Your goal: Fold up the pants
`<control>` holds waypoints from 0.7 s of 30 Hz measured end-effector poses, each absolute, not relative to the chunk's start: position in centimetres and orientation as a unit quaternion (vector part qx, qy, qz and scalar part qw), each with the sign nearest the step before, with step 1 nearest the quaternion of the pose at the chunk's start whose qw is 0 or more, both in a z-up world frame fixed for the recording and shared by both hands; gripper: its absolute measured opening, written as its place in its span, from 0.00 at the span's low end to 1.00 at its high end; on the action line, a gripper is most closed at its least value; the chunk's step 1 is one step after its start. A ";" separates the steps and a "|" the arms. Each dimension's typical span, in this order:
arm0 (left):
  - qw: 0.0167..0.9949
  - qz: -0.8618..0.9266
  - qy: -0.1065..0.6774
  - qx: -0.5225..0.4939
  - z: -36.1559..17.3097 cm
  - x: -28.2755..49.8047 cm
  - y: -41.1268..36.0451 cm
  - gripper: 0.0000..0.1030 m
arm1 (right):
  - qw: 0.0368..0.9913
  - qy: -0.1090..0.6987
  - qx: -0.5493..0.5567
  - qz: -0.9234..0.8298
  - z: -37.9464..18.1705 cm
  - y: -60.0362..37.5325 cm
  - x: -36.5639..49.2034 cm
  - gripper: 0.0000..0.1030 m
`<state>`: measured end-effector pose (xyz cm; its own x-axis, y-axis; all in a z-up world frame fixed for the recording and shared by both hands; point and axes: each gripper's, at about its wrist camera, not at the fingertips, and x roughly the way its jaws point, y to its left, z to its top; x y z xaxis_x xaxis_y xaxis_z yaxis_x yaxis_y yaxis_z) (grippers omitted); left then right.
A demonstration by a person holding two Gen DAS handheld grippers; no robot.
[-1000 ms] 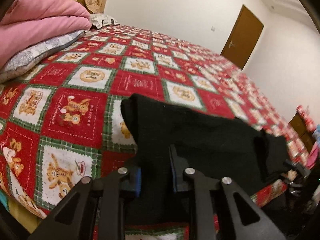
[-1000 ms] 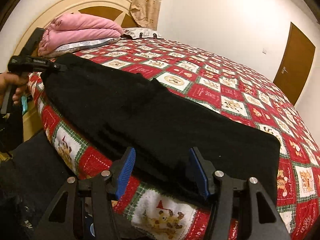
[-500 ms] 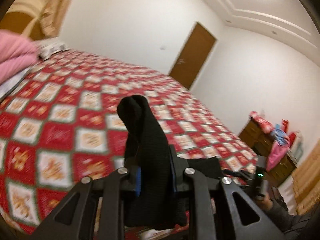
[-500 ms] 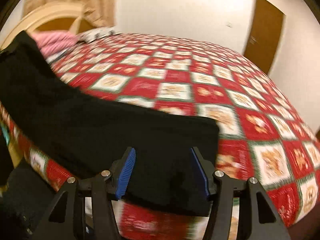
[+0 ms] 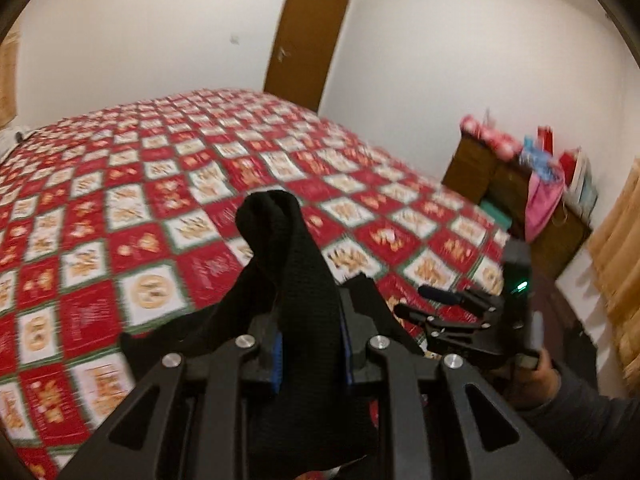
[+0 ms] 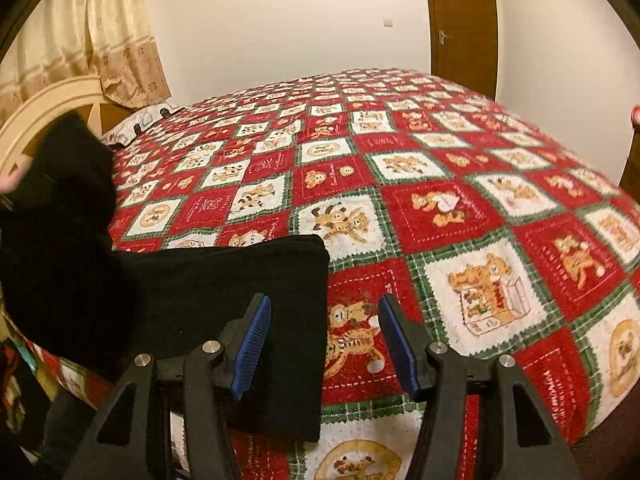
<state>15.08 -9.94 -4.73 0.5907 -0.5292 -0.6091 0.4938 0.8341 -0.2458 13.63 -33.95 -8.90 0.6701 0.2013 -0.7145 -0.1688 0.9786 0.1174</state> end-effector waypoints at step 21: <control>0.932 -0.173 0.315 -0.042 -11.3 13.9 -3.5 0.93 | 0.877 0.437 0.082 0.183 -10.4 -31.6 13.5 0.54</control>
<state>13.93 -3.47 -11.29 0.7416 -0.3497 -0.5725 0.2969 0.9364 -0.1873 13.52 -31.60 -10.42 0.5511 0.3915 -0.7369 -0.2488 0.9200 0.3027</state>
